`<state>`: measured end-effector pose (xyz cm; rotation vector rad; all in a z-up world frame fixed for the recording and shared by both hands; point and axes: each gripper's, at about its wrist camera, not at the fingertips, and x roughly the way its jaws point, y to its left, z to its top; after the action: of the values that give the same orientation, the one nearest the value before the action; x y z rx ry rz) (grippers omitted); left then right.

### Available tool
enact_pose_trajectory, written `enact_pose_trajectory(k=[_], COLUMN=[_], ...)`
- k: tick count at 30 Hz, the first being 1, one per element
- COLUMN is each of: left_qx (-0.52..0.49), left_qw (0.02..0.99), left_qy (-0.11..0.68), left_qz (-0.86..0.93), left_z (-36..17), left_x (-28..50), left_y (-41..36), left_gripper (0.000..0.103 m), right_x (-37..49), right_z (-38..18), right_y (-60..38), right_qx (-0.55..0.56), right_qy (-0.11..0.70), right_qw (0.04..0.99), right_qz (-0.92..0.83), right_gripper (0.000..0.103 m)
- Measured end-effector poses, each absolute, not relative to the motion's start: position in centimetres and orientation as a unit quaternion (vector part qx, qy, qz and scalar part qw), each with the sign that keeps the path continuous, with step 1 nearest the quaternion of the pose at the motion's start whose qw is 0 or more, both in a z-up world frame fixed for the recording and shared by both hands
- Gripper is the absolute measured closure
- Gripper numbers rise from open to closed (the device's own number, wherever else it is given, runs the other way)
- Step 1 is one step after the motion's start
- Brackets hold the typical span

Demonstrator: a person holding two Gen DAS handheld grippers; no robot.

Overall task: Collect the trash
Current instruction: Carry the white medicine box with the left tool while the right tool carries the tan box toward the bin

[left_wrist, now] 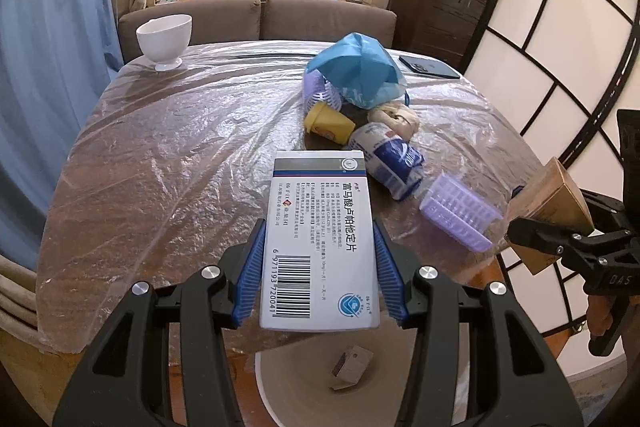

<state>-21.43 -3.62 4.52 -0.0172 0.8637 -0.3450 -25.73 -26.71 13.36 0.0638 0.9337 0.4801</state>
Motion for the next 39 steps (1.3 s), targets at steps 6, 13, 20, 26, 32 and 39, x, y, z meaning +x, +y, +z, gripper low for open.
enact_pose_trajectory(k=[6,13,20,26,32,39], left_qx=[-0.003,-0.004,-0.005,-0.006,-0.008,-0.006], left_qw=[0.894,0.892,0.889,0.887,0.886,0.883], left_qy=[0.415,0.418,0.424,0.428,0.429,0.434], left_qz=[-0.170,-0.172,-0.172,-0.172,-0.176,-0.179], left_z=[4.6,4.5,4.1,3.9,3.9,3.8], left_x=[-22.4,-23.3,-24.4,-24.9,-25.3,-26.1], left_y=[-3.8,-3.7,-3.9,-4.1,-4.4,-4.2], left_gripper=[0.051,0.051,0.051,0.051,0.051,0.051], right_x=[-26.4,-27.6,-28.5,-29.0,-29.4,-30.3], right_z=[13.5,14.0,13.6,13.6,13.6,13.8], right_y=[-26.8,-26.8,-26.8,-27.0,-27.2,-27.2], right_qx=[0.032,0.026,0.026,0.027,0.028,0.026], right_qy=[0.441,0.434,0.439,0.440,0.441,0.443], right_qw=[0.866,0.868,0.865,0.865,0.865,0.861], right_qz=[0.232,0.240,0.240,0.238,0.239,0.250], right_gripper=[0.044,0.044,0.044,0.044,0.044,0.044])
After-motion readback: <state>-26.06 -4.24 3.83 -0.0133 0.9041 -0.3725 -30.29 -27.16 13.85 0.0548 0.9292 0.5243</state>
